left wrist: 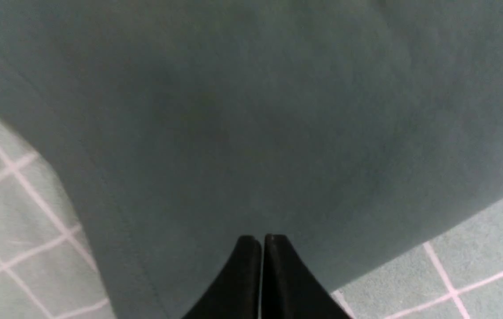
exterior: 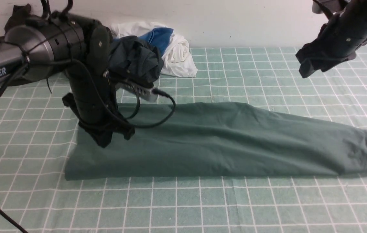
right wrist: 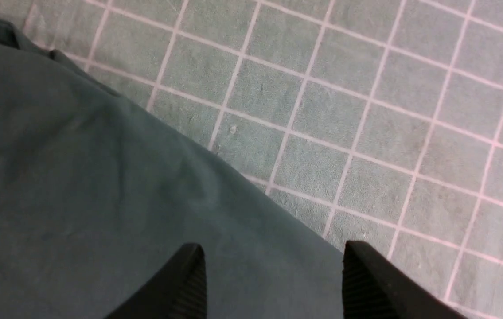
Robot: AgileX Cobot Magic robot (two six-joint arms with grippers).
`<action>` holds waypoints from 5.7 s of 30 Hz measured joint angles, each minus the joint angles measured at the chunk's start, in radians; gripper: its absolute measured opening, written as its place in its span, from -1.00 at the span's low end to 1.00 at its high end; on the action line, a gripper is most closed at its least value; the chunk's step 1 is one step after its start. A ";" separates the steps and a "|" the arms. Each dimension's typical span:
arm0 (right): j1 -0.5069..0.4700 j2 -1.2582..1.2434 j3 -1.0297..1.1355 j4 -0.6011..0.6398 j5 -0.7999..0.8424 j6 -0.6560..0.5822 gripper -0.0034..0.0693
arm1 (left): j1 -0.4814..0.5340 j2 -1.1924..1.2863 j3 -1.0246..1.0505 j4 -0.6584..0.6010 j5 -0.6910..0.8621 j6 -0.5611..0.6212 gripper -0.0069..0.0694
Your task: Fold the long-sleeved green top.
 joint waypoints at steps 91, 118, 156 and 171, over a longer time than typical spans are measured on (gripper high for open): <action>0.597 0.053 0.134 0.111 -0.477 0.039 -0.80 | 0.029 -0.944 0.343 -0.004 -0.033 -0.022 -0.83; 0.572 0.303 -0.101 0.020 -0.085 0.065 0.26 | 0.030 -1.305 0.783 0.093 -0.146 -0.229 -0.83; 0.602 -1.167 0.892 0.008 -0.440 0.103 -0.71 | 0.030 -1.838 0.960 0.095 -0.157 -0.291 -0.83; 0.602 -1.453 1.159 -0.005 -0.530 0.133 -0.94 | 0.030 -1.838 0.960 0.095 -0.155 -0.291 -0.83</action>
